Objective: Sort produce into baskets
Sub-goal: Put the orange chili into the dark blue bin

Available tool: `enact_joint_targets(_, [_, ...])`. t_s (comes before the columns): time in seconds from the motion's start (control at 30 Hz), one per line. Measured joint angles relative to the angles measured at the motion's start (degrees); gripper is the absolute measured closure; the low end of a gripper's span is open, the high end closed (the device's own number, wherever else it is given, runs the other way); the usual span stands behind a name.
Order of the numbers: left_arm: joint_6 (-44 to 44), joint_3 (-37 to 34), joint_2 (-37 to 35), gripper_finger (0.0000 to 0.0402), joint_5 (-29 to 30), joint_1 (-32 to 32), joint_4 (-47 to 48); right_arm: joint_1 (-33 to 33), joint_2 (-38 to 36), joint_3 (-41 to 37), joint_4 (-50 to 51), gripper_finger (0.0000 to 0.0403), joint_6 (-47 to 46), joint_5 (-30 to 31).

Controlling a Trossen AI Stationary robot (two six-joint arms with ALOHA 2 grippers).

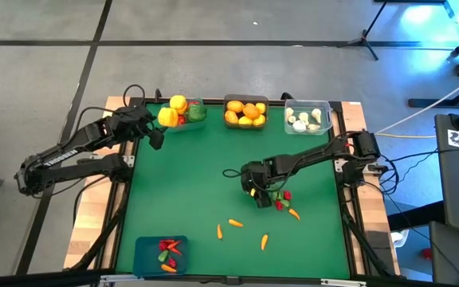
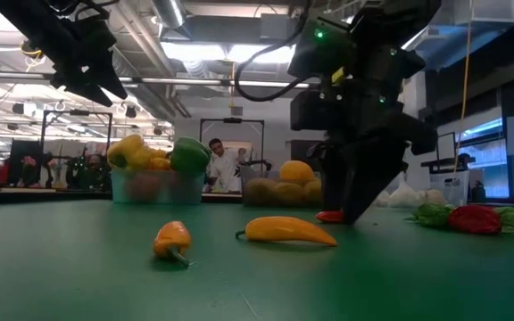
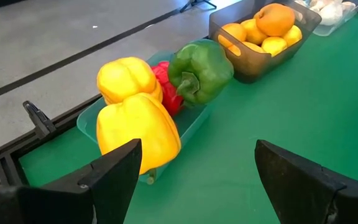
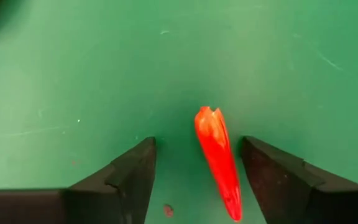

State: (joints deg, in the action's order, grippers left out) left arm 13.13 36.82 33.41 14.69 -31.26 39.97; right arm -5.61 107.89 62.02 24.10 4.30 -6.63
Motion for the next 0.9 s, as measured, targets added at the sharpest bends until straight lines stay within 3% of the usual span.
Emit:
enact_joint_targets(0.13, [-0.02, 0.00, 0.00, 0.0093, 0.01, 0.01, 0.08, 0.00, 0.09, 0.23, 0.24, 0.0202, -0.25, 1.10])
enact_joint_targets(0.5, [-0.03, 0.01, 0.00, 0.0093, 0.03, 0.00, 0.08, 0.00, 0.23, 0.72, 0.23, 0.0382, -1.61, 3.38])
enact_joint_targets(0.57, [-0.04, 0.00, 0.00, 0.0093, 0.03, 0.00, 0.08, 0.00, 0.25, 1.31, 0.71, 0.0394, -1.69, 3.05])
enact_joint_targets(0.7, [-0.07, 0.00, 0.00, 0.0093, 0.04, 0.00, 0.08, 0.00, 0.65, 4.11, 1.83, 0.0382, -1.60, 4.43])
enact_joint_targets(0.9, [-0.13, 0.00, 0.00, 0.0093, 0.08, 0.01, 0.08, 0.00, 0.66, 10.12, -5.90, 0.0387, 0.78, 6.87])
